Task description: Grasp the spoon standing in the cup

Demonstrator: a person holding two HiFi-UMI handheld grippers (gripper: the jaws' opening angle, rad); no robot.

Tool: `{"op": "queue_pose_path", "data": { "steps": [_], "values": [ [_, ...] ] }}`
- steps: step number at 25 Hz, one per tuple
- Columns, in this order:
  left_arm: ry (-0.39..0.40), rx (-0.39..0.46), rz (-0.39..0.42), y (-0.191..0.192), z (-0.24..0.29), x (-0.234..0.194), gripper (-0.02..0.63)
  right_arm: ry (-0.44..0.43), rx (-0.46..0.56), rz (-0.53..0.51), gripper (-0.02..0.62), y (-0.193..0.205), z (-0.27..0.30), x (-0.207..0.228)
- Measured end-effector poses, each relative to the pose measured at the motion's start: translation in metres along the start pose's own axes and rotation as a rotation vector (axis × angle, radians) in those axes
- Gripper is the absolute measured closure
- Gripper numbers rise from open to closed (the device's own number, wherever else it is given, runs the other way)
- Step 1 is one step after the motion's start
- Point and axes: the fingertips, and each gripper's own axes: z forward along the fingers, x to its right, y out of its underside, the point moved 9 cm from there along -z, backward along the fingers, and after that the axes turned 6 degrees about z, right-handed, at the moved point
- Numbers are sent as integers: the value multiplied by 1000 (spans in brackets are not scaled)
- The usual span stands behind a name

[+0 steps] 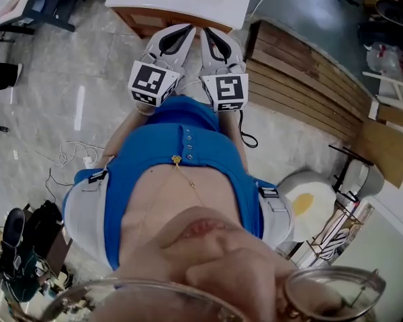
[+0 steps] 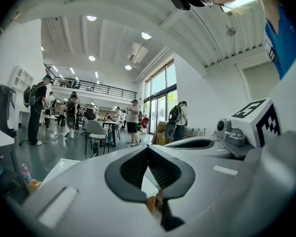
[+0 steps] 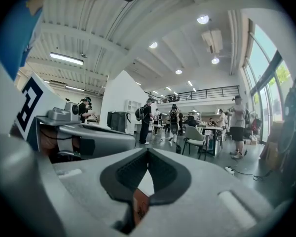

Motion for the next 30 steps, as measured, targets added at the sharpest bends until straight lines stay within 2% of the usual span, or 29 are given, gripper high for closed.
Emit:
{"op": "queue_pose_path", "data": {
  "steps": [8,14,22,26,30],
  "values": [
    [107,4,0,-1,25,-52,606,95,-2,13,594,-7,47,1],
    [160,-6,1,6,33,-80,606,160,-11,29,594,-3,69,-1],
    [226,-25,3,10,43,-94,606,228,-24,50,594,-4,76,-4],
    [237,-19,-6,9,50,-92,606,235,-42,46,594,-5,77,3],
    [225,-29,-33,12,59,-96,606,205,-55,46,594,-3,88,11]
  ]
}}
